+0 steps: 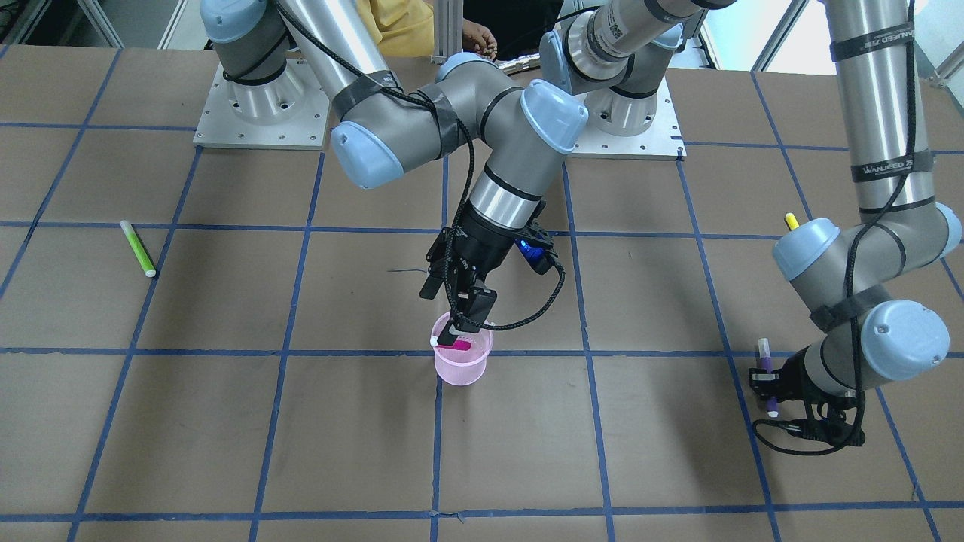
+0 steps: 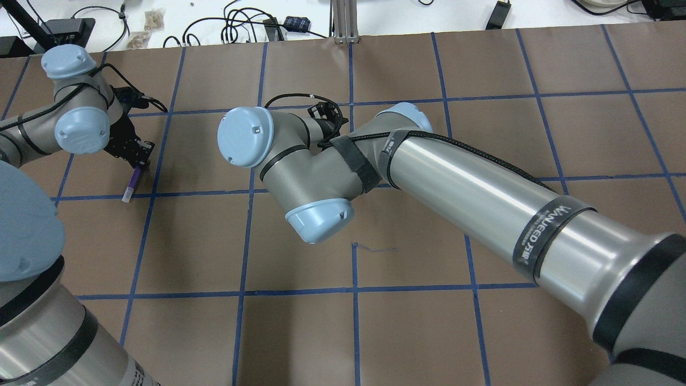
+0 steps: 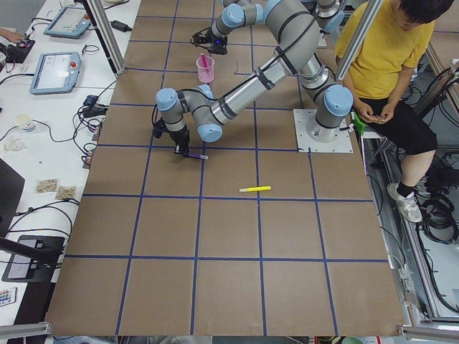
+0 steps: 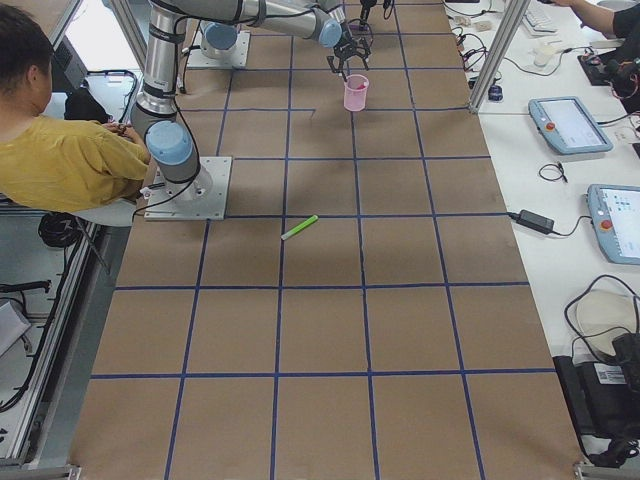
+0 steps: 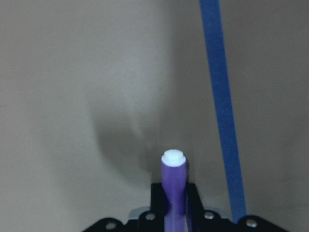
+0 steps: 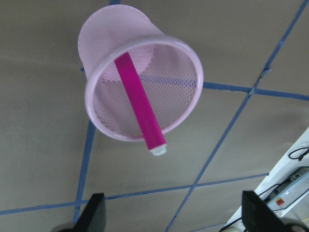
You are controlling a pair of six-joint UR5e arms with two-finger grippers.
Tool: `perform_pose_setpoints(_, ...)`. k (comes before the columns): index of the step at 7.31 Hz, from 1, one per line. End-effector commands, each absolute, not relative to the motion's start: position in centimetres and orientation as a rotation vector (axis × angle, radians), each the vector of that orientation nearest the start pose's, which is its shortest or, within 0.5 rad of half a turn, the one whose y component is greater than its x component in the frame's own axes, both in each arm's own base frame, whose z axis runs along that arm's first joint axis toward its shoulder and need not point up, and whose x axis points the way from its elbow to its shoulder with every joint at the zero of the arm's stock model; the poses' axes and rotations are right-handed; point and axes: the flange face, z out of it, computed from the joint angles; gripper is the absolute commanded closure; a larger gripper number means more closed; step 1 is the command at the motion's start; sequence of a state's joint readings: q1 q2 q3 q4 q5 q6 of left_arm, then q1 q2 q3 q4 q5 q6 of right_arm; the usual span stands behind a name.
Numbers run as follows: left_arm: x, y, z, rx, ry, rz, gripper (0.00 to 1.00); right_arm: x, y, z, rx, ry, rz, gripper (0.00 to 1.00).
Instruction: Insert purple and pink pens into pink cup
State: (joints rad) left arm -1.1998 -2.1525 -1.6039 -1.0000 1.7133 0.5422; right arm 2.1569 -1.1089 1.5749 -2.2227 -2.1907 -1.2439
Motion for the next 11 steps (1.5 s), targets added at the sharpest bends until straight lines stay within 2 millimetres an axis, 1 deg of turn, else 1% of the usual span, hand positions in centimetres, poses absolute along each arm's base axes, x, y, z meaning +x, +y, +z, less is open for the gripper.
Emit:
perform_pose_setpoints(1, 11.5, -64.5, 23.5, 0.256, 3.034, 0.058, 1.00, 34.7, -53.5, 36.6, 1.941, -1.746, 0.059, 0.00)
perform_pose_setpoints(2, 9.9, -64.1, 26.1, 0.270, 3.111, -0.023, 1.00, 30.5, -54.7, 38.9, 1.933, -1.860, 0.099, 0.00)
perform_pose_setpoints(3, 7.6, -64.0, 28.8, 0.180, 3.177, -0.125, 1.00, 26.2, -55.9, 40.7, 1.922, -2.000, 0.166, 0.00)
perform_pose_setpoints(4, 4.0, -63.9, 31.9, 0.085, 3.292, -0.255, 1.00, 22.2, -56.6, 42.6, 1.909, -2.135, 0.262, 0.00)
perform_pose_setpoints(5, 1.1, -63.1, 34.0, 0.004, 3.372, -0.322, 1.00, 18.3, -56.9, 44.0, 1.848, -2.247, 0.297, 0.00)
perform_pose_setpoints(6, -3.3, -62.1, 36.0, 0.058, 3.397, -0.392, 1.00, 15.1, -55.9, 45.5, 1.720, -2.387, 0.292, 0.00)
perform_pose_setpoints(7, -7.9, -61.0, 38.4, 0.077, 3.365, -0.579, 1.00, 13.9, -54.3, 46.9, 1.481, -2.580, 0.305, 0.00)
perform_pose_setpoints(8, -11.6, -59.5, 39.3, 0.076, 3.327, -0.800, 1.00, 14.2, -53.4, 47.6, 1.279, -2.705, 0.309, 0.00)
perform_pose_setpoints(9, -14.1, -57.5, 38.2, 0.078, 3.293, -0.981, 1.00, 14.5, -52.9, 48.0, 1.042, -2.833, 0.303, 0.00)
perform_pose_setpoints(10, -16.0, -55.6, 36.9, -0.023, 3.304, -1.066, 1.00, 15.2, -52.6, 48.0, 0.782, -2.949, 0.289, 0.00)
perform_pose_setpoints(11, -18.2, -54.1, 36.1, -0.153, 3.319, -1.107, 1.00, 17.0, -52.1, 48.3, 0.647, -2.983, 0.304, 0.00)
